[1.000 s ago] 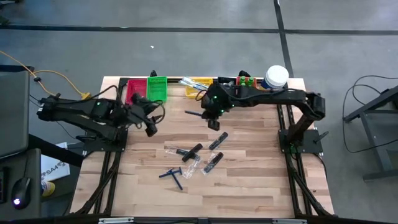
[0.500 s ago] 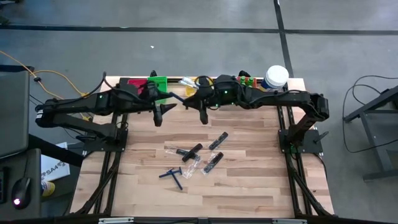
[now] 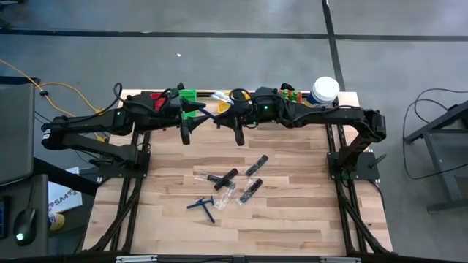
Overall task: Pick & Place Travel size toiletries
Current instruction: Put the blue razor into the red bin
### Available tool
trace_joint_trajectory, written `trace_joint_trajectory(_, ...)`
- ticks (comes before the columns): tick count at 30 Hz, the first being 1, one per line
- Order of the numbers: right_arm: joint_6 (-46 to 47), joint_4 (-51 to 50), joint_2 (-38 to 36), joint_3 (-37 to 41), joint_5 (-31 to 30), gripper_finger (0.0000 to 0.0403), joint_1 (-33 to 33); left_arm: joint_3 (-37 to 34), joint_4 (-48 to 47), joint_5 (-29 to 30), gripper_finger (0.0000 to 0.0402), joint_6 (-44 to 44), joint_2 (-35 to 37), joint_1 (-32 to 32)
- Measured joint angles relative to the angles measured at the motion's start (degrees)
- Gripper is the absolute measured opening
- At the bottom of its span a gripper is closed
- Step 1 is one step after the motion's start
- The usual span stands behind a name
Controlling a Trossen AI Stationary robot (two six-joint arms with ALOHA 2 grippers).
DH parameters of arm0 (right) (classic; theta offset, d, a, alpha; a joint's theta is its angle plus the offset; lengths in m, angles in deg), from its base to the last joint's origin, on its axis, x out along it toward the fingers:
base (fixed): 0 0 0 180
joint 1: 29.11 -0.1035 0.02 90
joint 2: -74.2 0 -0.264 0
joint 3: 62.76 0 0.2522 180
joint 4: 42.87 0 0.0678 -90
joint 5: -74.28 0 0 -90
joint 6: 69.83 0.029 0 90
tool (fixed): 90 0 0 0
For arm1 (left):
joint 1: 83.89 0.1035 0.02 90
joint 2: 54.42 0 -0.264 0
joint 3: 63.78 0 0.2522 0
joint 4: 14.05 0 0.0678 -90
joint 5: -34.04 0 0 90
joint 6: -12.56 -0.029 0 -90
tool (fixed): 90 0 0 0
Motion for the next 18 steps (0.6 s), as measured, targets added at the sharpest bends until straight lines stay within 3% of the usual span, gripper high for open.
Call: trace_joint_trajectory(18, -0.55, 0.34, 0.00, 0.00, 1.49, 0.0026, 0.02, -0.09, 2.38, -1.57, 0.0090, 2.77, -2.64, -0.02)
